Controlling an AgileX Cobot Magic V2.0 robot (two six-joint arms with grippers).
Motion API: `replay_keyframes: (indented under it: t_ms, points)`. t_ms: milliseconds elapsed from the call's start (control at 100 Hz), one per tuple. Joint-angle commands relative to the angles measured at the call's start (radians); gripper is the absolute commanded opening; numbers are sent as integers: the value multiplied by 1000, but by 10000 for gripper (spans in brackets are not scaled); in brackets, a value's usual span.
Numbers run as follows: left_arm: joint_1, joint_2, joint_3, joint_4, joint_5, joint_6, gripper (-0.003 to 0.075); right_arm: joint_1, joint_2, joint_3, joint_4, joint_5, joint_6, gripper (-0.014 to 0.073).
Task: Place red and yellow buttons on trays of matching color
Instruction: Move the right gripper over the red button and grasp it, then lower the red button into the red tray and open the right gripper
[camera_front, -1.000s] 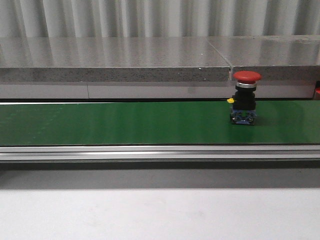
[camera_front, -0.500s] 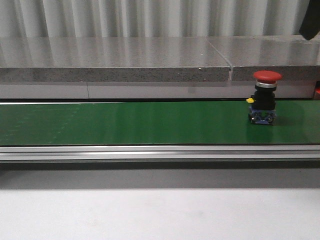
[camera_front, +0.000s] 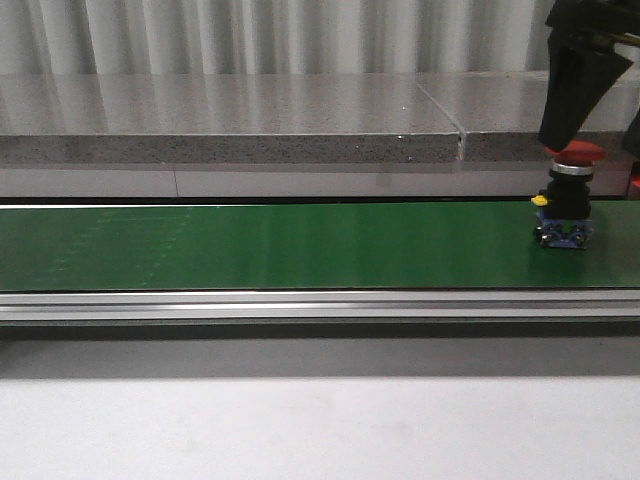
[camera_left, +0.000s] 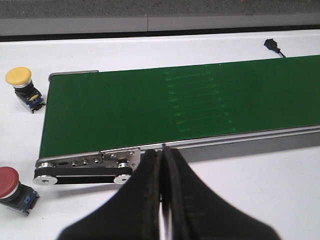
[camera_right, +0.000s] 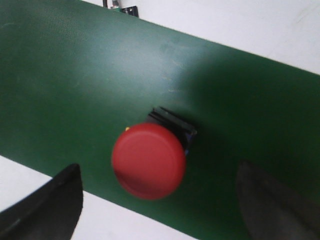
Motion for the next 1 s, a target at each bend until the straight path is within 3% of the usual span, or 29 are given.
replay_keyframes:
  t_ms: [0,100,280,390,590,990]
  points:
    - [-7,7,-25,-10,-73,-2,-20,2,-9,-48,16,-16,-25,612]
    - [-7,7,-25,-10,-73,-2,-20,2,13,-49,6,-18,-29,548]
    - [-7,7,-25,-10,-73,-2,-20,2,18,-49,-21,-14,-29,255]
    - [-7,7,-25,-10,-73,-2,-20,2,16,-49,-21,-17,-29,161]
    - [-7,7,-25,-10,-73,-2,-20,-51,-25,-49,-21,-51,6,143]
    - [-7,7,-25,-10,-73,-2,-20,-321,-57,-49,-21,-139,55,143]
